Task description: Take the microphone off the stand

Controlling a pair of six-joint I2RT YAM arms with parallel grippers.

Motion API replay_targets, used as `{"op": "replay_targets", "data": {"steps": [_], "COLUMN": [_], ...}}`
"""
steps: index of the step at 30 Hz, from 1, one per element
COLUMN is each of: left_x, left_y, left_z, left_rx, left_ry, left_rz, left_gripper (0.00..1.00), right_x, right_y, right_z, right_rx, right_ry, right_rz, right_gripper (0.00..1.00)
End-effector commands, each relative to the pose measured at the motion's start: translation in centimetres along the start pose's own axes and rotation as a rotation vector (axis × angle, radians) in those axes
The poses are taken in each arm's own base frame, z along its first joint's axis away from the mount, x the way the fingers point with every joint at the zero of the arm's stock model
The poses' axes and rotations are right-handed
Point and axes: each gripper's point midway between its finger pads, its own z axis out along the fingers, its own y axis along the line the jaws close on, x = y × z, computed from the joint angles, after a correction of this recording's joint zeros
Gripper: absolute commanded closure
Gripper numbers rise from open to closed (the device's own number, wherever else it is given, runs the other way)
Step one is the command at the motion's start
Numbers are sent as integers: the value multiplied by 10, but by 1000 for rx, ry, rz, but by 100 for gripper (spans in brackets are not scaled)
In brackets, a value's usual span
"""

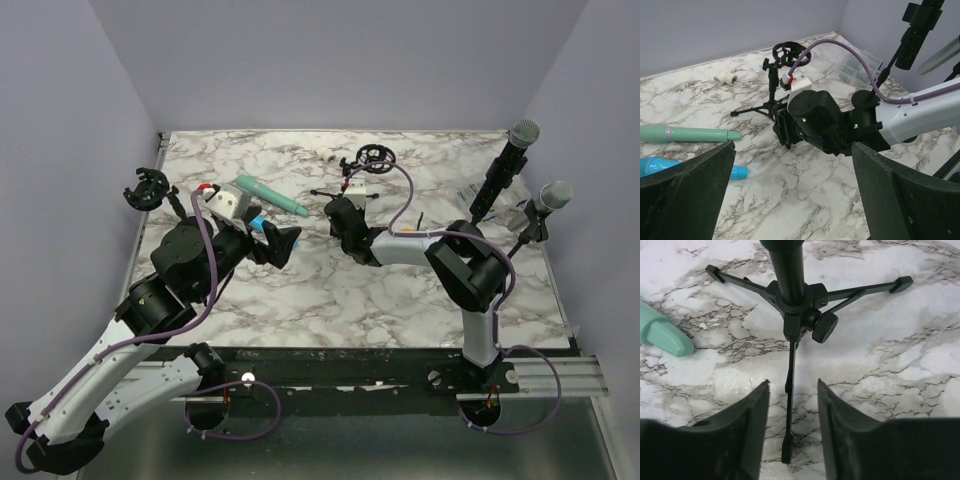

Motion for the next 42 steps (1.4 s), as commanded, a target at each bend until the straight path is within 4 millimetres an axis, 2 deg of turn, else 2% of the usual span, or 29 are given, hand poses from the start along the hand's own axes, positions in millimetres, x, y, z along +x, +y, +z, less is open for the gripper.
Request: {"op": "replay_targets", "data": {"steps": [1, 6, 10, 14, 20, 22, 29, 33, 37, 42], "left_x": [-6, -15, -17, -13, -1, 3, 13, 12, 10, 10], "left_y": [4, 14, 27, 42, 50, 47, 44, 44, 44, 43], "left_z": [-4, -11, -10, -5, 7, 13, 23, 21, 20, 20], "left_rx": [-19, -58, -102, -164, -184, -167, -142, -142, -144, -137], "left_ry": [-24, -59, -66, -59, -20, -2, 45, 36, 33, 30], "left_rz": [13, 26, 23, 28, 40, 32, 13, 16, 15, 10], "left_gripper": [2, 2, 2, 2, 2, 2, 2, 2, 2, 2], "right_x": [-22, -27, -42, -54, -59, -70, -153, -207, -241, -265], "right_y": [-13, -32, -50, -72, -93, -95, -113, -139, -162, -191], "right_z": [-25, -68, -111, -143, -169, -178, -216, -234, -248, -268], "right_rx": [7, -17, -69, -80, -59, -64, -2, 164, 337, 476], "right_ry": [6, 88, 83, 56, 50, 32, -104, -193, -241, -305], "right_rz": [1, -27, -11, -13, 17, 36, 41, 29, 8, 19], "right_gripper": [50, 36, 30, 27, 25, 24, 23, 21, 19, 20]}}
